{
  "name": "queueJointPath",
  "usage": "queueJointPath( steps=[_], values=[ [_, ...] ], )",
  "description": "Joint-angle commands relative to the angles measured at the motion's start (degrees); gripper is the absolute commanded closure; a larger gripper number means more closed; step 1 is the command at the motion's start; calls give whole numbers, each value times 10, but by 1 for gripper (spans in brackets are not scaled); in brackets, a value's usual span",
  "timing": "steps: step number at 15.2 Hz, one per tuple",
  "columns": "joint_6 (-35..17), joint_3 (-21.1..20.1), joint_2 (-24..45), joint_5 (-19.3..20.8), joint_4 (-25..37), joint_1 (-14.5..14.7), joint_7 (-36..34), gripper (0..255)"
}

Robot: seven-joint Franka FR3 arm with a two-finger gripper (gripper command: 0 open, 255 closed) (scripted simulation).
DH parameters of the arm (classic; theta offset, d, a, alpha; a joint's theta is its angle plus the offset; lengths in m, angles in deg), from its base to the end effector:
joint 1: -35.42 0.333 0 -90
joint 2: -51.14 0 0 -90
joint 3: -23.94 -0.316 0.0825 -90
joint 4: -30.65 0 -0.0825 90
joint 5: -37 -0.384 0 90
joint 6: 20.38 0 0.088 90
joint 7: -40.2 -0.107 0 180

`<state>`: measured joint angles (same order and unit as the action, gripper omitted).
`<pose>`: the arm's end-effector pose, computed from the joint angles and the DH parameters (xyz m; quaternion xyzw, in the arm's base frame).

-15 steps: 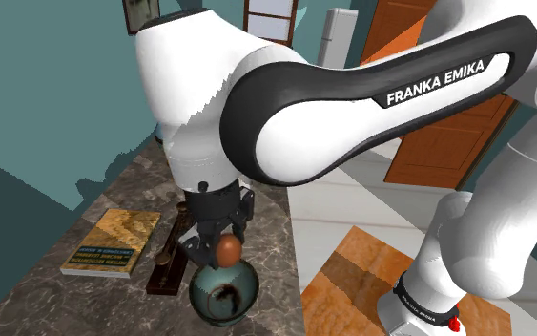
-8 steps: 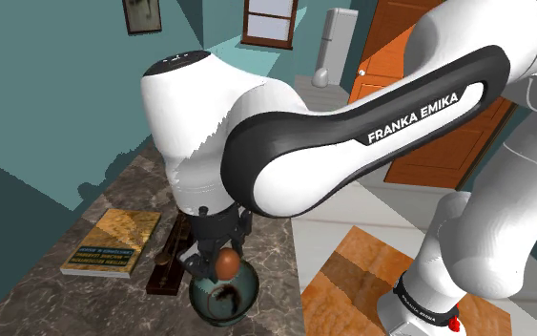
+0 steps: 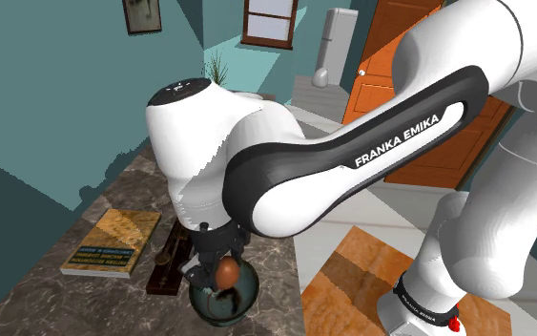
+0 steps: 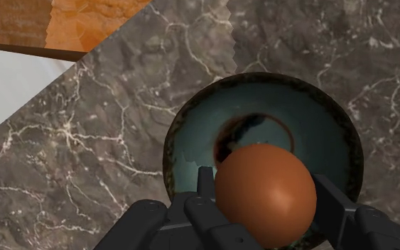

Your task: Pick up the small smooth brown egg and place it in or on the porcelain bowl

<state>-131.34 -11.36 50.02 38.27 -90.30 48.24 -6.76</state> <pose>0.3485 0.3876 0.4100 0.9966 0.0144 -0.0419 0.0689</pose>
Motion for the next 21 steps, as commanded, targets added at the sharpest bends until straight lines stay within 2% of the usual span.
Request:
queueJointPath(
  steps=[1, 4, 5, 10, 14, 21],
  values=[
    [0, 0, 0, 0, 0, 0, 0, 255],
    [0, 0, 0, 0, 0, 0, 0, 255],
    [0, 0, 0, 0, 0, 0, 0, 0],
    [0, 0, 0, 0, 0, 0, 0, 0],
    [72, 0, -10, -6, 65, 0, 5, 0],
    [72, 0, -10, -6, 65, 0, 5, 0]
  ],
)
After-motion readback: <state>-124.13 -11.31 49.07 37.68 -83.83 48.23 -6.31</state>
